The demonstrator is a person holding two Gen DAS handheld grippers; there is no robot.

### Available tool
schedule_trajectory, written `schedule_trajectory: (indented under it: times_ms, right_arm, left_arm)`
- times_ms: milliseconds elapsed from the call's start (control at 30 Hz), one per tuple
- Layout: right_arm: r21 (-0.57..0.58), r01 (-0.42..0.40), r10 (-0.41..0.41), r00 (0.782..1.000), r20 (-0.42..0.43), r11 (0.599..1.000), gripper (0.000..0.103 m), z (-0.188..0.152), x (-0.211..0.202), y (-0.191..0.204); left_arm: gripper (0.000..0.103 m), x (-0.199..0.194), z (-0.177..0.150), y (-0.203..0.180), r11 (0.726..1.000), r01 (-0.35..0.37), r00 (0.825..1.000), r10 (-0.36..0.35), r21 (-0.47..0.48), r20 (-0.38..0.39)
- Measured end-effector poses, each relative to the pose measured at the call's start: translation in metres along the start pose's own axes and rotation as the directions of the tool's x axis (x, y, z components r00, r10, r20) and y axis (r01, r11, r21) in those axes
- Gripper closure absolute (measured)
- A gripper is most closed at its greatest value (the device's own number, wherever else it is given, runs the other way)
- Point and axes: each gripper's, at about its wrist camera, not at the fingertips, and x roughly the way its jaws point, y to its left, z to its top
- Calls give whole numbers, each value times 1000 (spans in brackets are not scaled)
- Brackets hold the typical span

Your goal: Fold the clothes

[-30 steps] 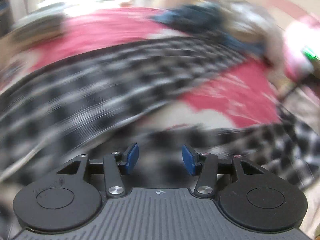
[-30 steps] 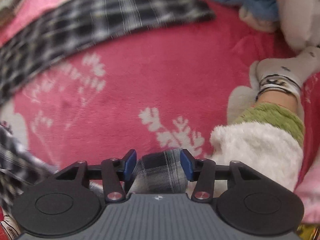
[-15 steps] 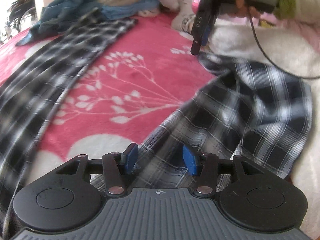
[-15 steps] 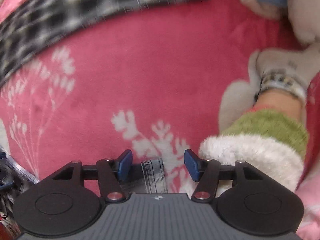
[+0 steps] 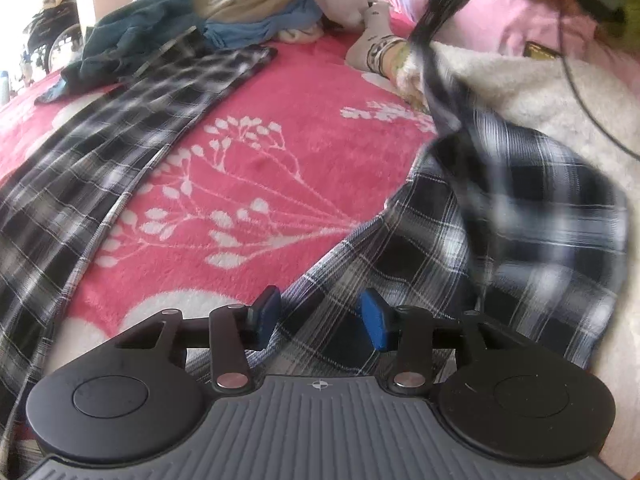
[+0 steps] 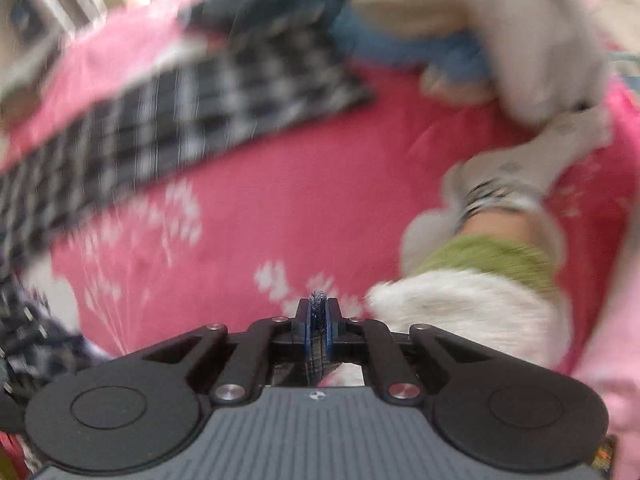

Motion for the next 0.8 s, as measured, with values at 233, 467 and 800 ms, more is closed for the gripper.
schedule_trajectory:
  times_ms: [233,467,800]
  right_arm:
    - [153,-9,-10,992,123,988,96,-3,-39,-41]
    - [236,-33,-7,986,165,971,96,-6,-43,-55]
    - [190,-13,-25,981,194,982,96,20,-18,-32]
  left_arm:
    - [96,-4,4,-3,998,-63,998,63,-29,14]
    - [97,-24,12,11,971,-213,971,222,-111,83]
    - [98,-21,13,35,942,-282,954,295,-182,49]
